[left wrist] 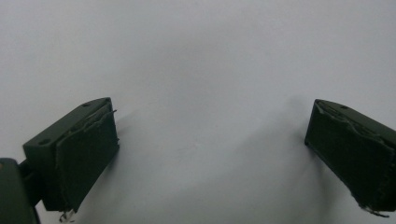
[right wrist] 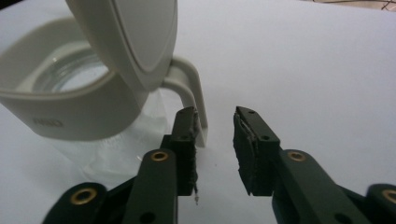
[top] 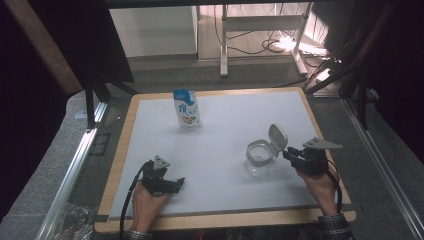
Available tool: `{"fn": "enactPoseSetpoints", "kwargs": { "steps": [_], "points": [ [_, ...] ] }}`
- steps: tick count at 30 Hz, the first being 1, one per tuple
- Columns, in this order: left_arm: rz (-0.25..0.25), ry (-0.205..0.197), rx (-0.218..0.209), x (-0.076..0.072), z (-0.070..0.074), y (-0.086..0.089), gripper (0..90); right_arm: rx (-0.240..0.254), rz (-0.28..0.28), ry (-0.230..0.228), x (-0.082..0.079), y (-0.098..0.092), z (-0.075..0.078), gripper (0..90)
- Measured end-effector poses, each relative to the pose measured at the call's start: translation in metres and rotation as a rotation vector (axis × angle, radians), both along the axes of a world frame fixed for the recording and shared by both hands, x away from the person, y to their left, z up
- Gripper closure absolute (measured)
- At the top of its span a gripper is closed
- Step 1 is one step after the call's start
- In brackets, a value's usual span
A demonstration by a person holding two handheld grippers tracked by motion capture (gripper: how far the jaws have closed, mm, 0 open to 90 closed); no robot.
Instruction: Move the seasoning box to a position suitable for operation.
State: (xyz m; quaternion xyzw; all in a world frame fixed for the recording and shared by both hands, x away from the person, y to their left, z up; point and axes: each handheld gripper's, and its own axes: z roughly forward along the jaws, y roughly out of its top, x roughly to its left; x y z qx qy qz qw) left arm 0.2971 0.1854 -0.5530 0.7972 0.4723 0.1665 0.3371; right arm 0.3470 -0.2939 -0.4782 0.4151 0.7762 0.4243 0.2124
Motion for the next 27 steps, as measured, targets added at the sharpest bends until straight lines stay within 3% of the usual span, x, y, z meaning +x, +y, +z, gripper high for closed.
{"fn": "enactPoseSetpoints", "kwargs": {
  "steps": [10,17,27],
  "points": [
    [-0.006,-0.002,0.0,-0.001,0.001,0.0,3.6,-0.042,-0.014,0.037,-0.003,0.002,-0.014,55.4],
    [0.014,-0.008,0.02,-0.001,0.004,0.003,4.5,-0.028,-0.003,0.069,-0.003,0.0,-0.027,48.7],
    [0.041,0.004,-0.036,0.003,0.01,0.014,4.9,-0.06,0.008,0.097,-0.003,0.005,-0.04,44.1]
  ]
}}
